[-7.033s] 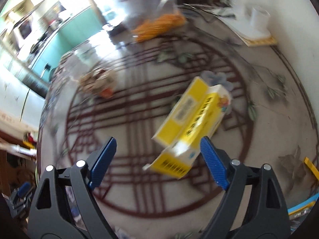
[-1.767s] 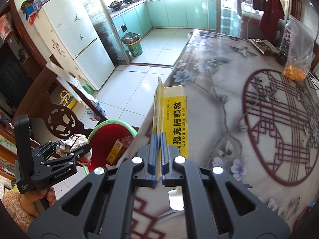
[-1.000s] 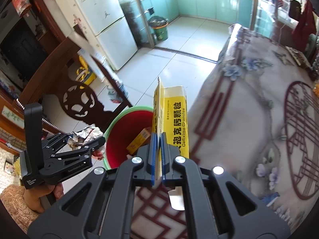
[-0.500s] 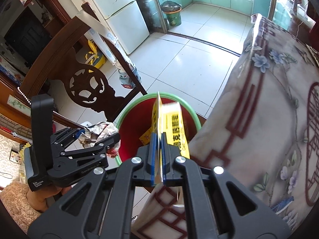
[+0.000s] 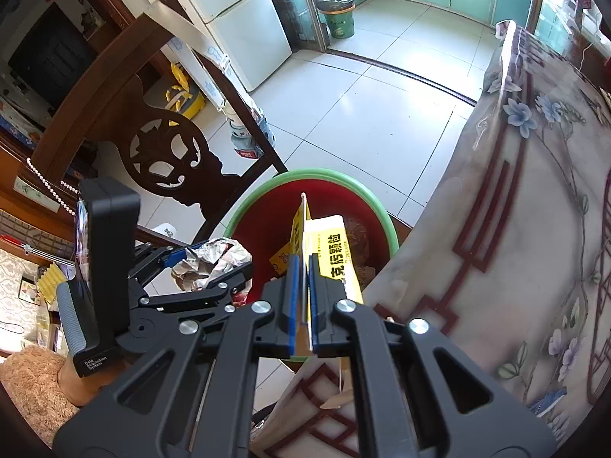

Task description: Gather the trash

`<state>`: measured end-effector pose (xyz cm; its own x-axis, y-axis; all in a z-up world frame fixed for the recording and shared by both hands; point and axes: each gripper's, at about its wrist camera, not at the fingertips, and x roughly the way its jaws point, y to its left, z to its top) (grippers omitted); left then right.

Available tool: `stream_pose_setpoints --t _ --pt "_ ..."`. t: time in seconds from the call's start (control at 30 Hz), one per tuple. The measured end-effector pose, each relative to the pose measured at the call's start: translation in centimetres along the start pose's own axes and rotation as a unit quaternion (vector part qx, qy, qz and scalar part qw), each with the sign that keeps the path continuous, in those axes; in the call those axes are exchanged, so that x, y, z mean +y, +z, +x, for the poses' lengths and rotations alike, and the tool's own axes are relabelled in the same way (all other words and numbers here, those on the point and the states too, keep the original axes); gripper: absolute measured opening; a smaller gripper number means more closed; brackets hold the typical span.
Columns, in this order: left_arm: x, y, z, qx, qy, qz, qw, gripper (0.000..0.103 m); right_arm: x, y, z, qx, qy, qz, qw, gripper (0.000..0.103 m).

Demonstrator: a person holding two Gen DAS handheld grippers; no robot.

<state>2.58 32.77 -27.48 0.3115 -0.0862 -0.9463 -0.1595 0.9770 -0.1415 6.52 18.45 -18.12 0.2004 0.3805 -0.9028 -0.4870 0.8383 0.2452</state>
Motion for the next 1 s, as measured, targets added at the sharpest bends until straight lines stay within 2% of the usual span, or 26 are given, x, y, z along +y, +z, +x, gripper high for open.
stream_pose_setpoints --t 0.27,0.4,0.43,0.47,0.5,0.67,0.7,0.73,0.83,0.87,0.9,0.97,1.0 --pt "-0.1 -0.1 1.9 0.029 0.014 0.008 0.9994 0.054 0.2 0.6 0.9 0.005 -0.006 -0.012 1.000 0.005" --pt "-0.2 -0.3 2.0 0.031 0.014 0.007 0.9994 0.057 0.0 0.6 0.7 0.001 -0.006 -0.009 1.000 0.008" --pt "-0.2 -0.3 1.9 0.031 0.010 0.005 0.9995 0.059 -0.2 0.5 0.5 -0.002 -0.003 -0.005 1.000 0.022" --pt "-0.2 -0.4 1.9 0.032 0.007 0.003 0.9995 0.066 -0.2 0.5 0.4 -0.005 -0.002 -0.001 1.000 0.043" --pt "-0.2 -0.4 1.8 0.029 0.004 0.001 0.9996 0.069 -0.4 0.5 0.1 -0.011 -0.004 0.001 1.000 0.050" --pt "-0.8 -0.2 0.5 0.003 0.007 -0.006 1.0000 0.090 -1.0 0.1 -2.0 -0.035 -0.015 0.004 0.999 0.055" --pt "-1.1 -0.2 0.3 0.000 0.008 -0.005 1.0000 0.092 -1.4 -0.1 -2.5 -0.040 -0.017 0.009 0.999 0.058" --pt "-1.4 -0.1 0.0 -0.005 0.008 -0.004 0.9999 0.092 -1.7 -0.4 -3.0 -0.046 -0.018 0.014 0.999 0.066" --pt "-2.8 0.0 -1.3 -0.023 0.005 0.002 0.9997 0.092 -2.7 -1.1 -4.5 -0.064 -0.026 0.027 0.997 0.076" --pt "-3.3 0.1 -1.9 -0.033 -0.002 0.003 0.9994 0.092 -3.4 -1.6 -5.4 -0.076 -0.031 0.033 0.996 0.083" --pt "-3.8 0.1 -2.5 -0.045 -0.007 0.001 0.9990 0.092 -3.9 -1.9 -6.3 -0.085 -0.034 0.037 0.995 0.085" --pt "-5.0 0.1 -4.5 -0.087 -0.017 -0.001 0.9961 0.095 -4.9 -2.6 -8.3 -0.111 -0.038 0.041 0.992 0.094" --pt "-5.9 0.0 -5.9 -0.122 -0.022 0.001 0.9923 0.095 -5.4 -3.0 -9.2 -0.124 -0.044 0.042 0.990 0.097"
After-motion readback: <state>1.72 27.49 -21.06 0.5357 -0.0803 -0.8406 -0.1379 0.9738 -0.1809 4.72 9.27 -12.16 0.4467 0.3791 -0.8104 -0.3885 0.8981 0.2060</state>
